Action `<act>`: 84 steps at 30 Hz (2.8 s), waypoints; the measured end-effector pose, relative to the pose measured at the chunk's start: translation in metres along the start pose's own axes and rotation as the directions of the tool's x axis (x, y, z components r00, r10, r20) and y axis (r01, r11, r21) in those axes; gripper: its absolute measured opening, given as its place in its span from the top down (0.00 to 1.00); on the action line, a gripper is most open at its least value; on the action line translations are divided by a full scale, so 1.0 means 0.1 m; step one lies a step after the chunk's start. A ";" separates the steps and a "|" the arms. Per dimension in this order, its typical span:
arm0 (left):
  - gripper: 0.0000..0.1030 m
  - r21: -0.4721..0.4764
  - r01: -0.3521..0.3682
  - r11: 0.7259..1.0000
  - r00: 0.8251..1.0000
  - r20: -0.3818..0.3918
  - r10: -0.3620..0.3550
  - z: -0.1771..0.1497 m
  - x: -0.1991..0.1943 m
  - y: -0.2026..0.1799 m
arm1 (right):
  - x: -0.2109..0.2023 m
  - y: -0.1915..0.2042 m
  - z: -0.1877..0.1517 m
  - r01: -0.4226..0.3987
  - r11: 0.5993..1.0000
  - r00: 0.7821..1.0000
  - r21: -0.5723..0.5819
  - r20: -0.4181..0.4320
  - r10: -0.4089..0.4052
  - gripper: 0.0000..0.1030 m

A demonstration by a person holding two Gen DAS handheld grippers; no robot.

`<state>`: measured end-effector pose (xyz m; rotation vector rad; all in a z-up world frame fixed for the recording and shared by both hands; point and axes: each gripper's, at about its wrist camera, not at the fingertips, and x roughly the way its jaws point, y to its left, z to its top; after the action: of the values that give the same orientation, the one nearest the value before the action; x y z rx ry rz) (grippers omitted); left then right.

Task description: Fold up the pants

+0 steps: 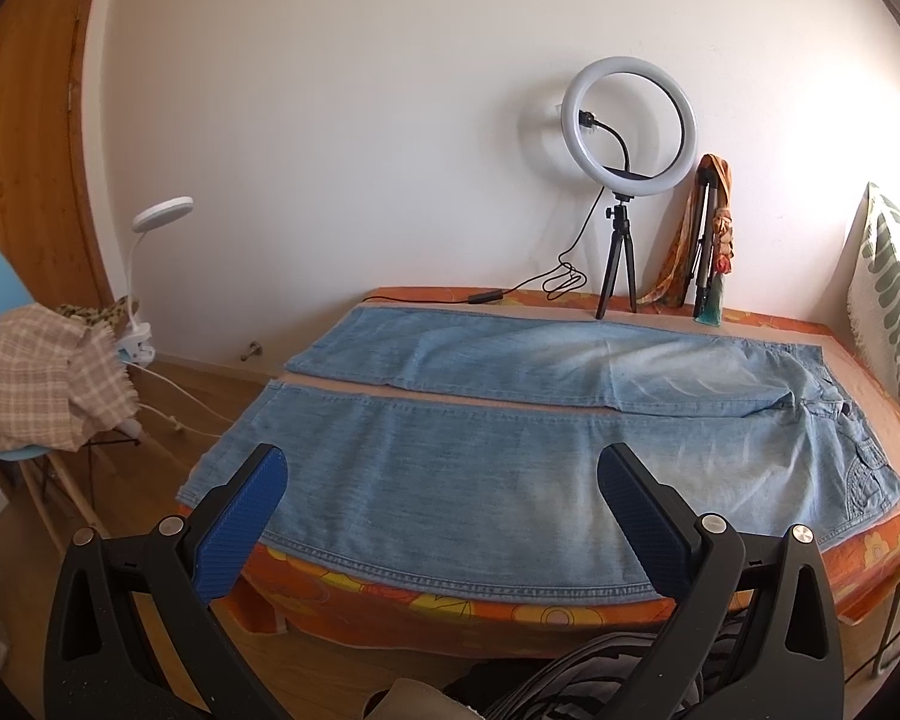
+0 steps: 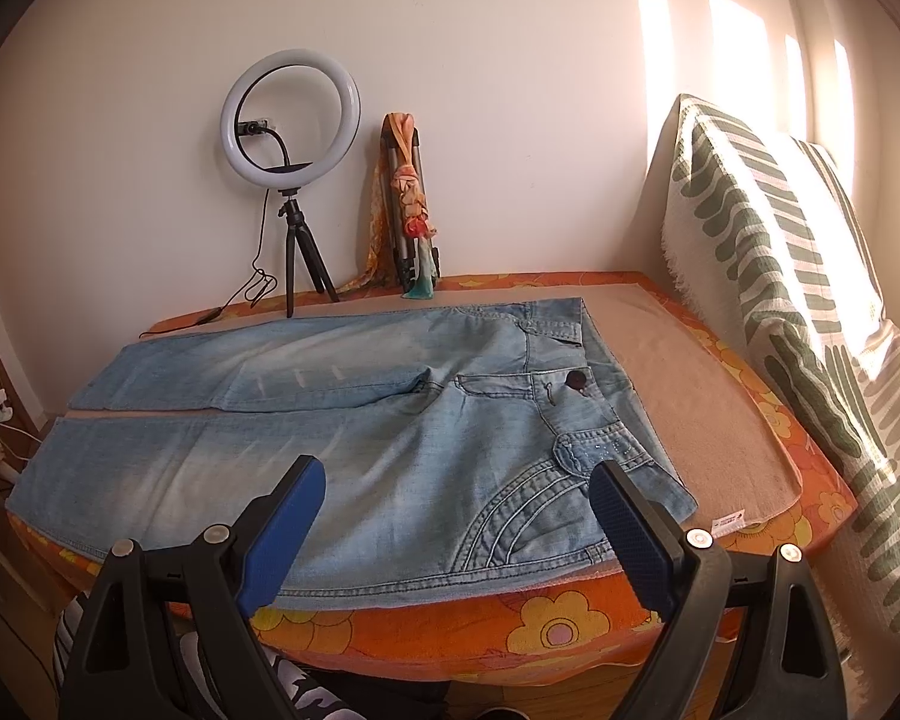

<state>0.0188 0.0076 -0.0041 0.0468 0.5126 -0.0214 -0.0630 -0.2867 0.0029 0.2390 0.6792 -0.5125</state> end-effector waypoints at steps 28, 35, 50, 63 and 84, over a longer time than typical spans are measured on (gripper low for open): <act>0.02 0.085 -0.040 0.996 0.983 -0.178 0.054 0.76 1.28 0.75 | 0.83 0.47 1.74 -0.234 0.941 0.971 -0.244 -0.006 0.240 0.04; 0.11 0.068 0.037 0.997 0.974 -0.225 -0.021 0.97 1.84 0.84 | 1.81 0.82 2.01 -0.333 0.915 0.942 -0.230 -0.131 0.310 0.05; 0.23 0.059 0.113 0.992 0.926 -0.368 -0.083 1.23 3.39 0.58 | 3.85 1.89 1.81 -0.532 0.787 0.816 -0.314 -0.440 0.376 0.35; 0.23 0.041 0.089 0.995 0.885 -0.461 -0.060 0.97 4.31 0.52 | 4.80 2.56 1.53 -0.610 0.709 0.756 -0.353 -0.526 0.389 0.35; 0.19 -0.060 0.050 0.997 0.861 -0.504 -0.074 0.78 4.73 0.56 | 4.75 2.74 1.37 -0.610 0.665 0.765 -0.431 -0.537 0.354 0.92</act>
<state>0.4707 0.0558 -0.1662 -0.0099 1.0443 -0.0618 0.4683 -0.2812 -0.1908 -0.0702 1.1114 0.3173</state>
